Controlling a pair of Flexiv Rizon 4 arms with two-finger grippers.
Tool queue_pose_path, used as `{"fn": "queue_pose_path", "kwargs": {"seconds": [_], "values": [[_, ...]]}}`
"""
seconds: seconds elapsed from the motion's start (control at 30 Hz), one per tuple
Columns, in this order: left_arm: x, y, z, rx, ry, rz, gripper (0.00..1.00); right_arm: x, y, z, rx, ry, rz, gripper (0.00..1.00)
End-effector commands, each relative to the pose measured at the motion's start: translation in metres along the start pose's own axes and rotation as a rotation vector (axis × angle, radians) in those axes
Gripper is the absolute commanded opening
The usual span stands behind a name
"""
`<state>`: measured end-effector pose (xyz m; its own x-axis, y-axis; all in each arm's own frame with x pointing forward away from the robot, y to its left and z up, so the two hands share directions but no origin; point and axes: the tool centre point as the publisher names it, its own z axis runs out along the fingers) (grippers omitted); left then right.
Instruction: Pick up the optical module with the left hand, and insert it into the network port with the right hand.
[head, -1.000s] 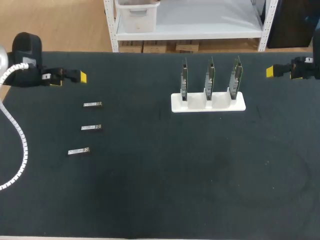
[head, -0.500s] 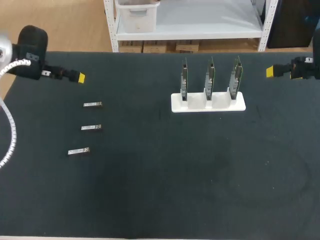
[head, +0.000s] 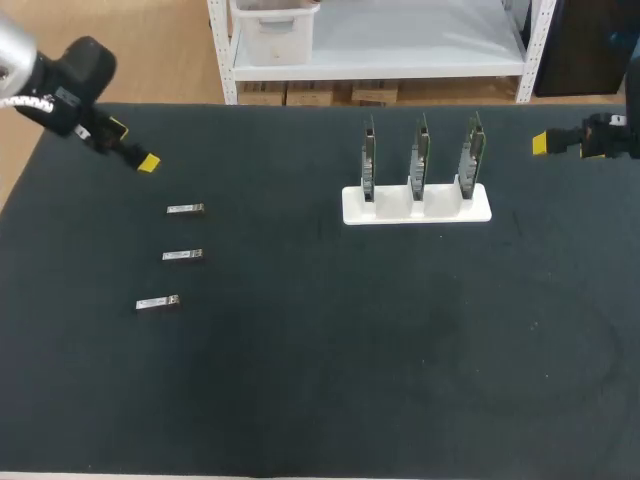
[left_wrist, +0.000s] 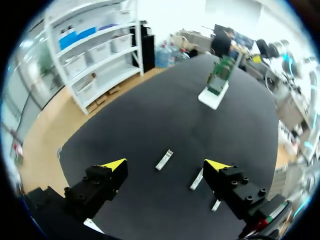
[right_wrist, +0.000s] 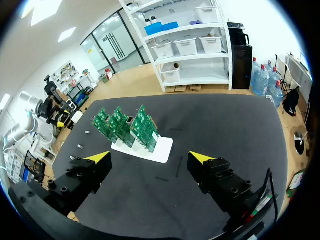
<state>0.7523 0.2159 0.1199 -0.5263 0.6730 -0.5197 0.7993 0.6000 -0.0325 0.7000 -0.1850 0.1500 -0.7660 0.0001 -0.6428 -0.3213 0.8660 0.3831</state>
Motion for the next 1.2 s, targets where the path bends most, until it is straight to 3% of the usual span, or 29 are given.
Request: {"fn": "queue_pose_path", "kwargs": {"seconds": [0.03, 0.33, 0.73, 1.2], "values": [[-0.003, 0.010, 0.007, 0.087, 0.175, 0.170, 1.00, 0.000, 0.000, 0.000, 0.000, 0.000, 0.000, 1.00], [0.008, 0.009, 0.029, 0.039, 0.276, 0.344, 1.00, 0.000, 0.000, 0.000, 0.000, 0.000, 0.000, 1.00], [0.020, 0.011, 0.060, 0.040, 0.381, 0.407, 1.00, 0.000, 0.000, 0.000, 0.000, 0.000, 0.000, 1.00], [0.030, 0.005, 0.086, 0.052, 0.440, 0.457, 1.00, 0.000, 0.000, 0.000, 0.000, 0.000, 0.000, 1.00]]}}
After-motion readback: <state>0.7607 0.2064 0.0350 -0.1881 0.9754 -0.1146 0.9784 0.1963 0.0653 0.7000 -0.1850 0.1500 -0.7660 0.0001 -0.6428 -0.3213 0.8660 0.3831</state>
